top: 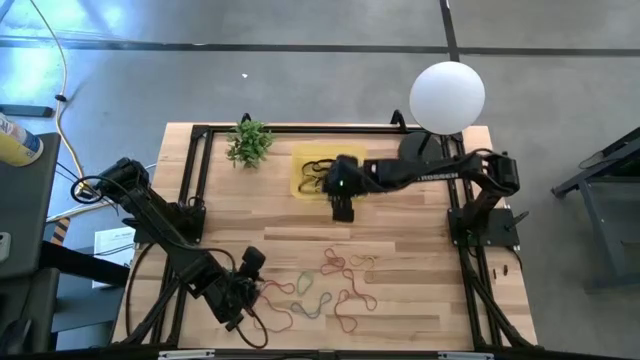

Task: Pick and place rubber bands into bin
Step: Put the black rubber band into the yellow bin

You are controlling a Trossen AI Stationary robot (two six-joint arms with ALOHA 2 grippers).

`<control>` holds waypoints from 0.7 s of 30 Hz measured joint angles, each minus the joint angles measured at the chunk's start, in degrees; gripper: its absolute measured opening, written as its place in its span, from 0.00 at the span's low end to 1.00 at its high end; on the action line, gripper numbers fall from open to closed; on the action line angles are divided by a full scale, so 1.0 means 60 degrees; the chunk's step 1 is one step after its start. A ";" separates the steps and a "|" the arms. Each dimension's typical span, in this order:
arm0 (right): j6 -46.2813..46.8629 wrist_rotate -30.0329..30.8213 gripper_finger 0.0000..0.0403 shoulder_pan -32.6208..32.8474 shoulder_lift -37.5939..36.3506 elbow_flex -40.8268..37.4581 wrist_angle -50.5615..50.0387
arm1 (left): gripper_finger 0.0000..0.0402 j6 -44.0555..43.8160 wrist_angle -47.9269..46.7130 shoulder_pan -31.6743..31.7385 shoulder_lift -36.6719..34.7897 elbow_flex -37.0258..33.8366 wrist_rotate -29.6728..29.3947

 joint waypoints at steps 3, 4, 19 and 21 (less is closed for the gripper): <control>-0.0257 0.0000 0.48 0.0626 0.0000 0.0000 -0.0004 | 0.31 -0.0200 -0.0091 0.0000 0.0000 0.0000 0.1440; -0.0308 -0.0001 0.47 0.0835 0.0000 0.0000 -0.0004 | 0.31 -0.0372 -0.0134 0.0000 0.0000 0.0000 0.1921; 0.0096 0.0799 0.37 0.3159 0.0000 -0.0004 -0.0835 | 0.31 -0.4655 0.0165 -0.0050 0.0000 0.0000 0.4021; 0.0186 0.1168 0.37 0.3424 0.0000 -0.0004 -0.1079 | 0.31 -0.5501 0.0180 -0.0196 0.0000 0.0000 0.3900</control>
